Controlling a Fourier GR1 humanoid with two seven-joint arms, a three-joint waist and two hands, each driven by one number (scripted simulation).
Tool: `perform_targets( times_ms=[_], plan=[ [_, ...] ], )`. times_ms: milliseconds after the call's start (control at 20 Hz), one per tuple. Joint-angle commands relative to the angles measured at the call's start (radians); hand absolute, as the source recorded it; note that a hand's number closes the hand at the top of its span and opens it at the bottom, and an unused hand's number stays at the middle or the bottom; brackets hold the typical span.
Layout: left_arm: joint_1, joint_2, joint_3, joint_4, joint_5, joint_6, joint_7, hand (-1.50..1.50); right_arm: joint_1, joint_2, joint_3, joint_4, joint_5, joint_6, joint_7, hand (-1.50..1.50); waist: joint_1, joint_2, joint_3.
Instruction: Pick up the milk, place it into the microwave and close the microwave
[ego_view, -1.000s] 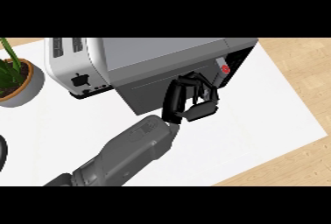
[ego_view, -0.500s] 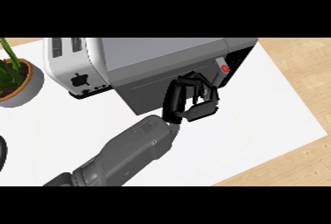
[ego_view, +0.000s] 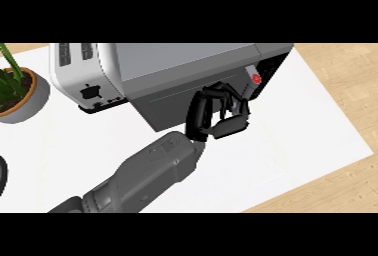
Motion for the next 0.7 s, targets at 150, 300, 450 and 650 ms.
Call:
perform_targets(
  times_ms=[150, 300, 450, 650],
  plan=[
    [-0.095, 0.0, -0.021, 0.133, -0.003, -0.015, 0.066, 1.5, -0.018, -0.013, 0.002, -0.006, -0.051, 0.032, 0.002, -1.5, -0.019, 0.013, 0.003],
    [-0.084, 0.0, -0.043, 0.164, -0.004, 0.022, 0.08, 1.5, -0.019, -0.009, 0.015, -0.01, -0.085, 0.044, 0.004, -1.5, -0.013, 0.013, 0.004],
    [-0.079, 0.0, -0.032, 0.186, 0.016, 0.049, 0.102, 1.5, -0.02, -0.025, 0.02, -0.017, -0.098, 0.06, 0.015, -1.5, 0.01, 0.01, 0.001],
    [-0.071, 0.0, -0.04, 0.202, 0.039, 0.065, 0.116, 1.5, -0.018, -0.03, 0.008, -0.017, -0.108, 0.056, 0.018, -1.5, 0.038, 0.005, -0.001]
  ],
)
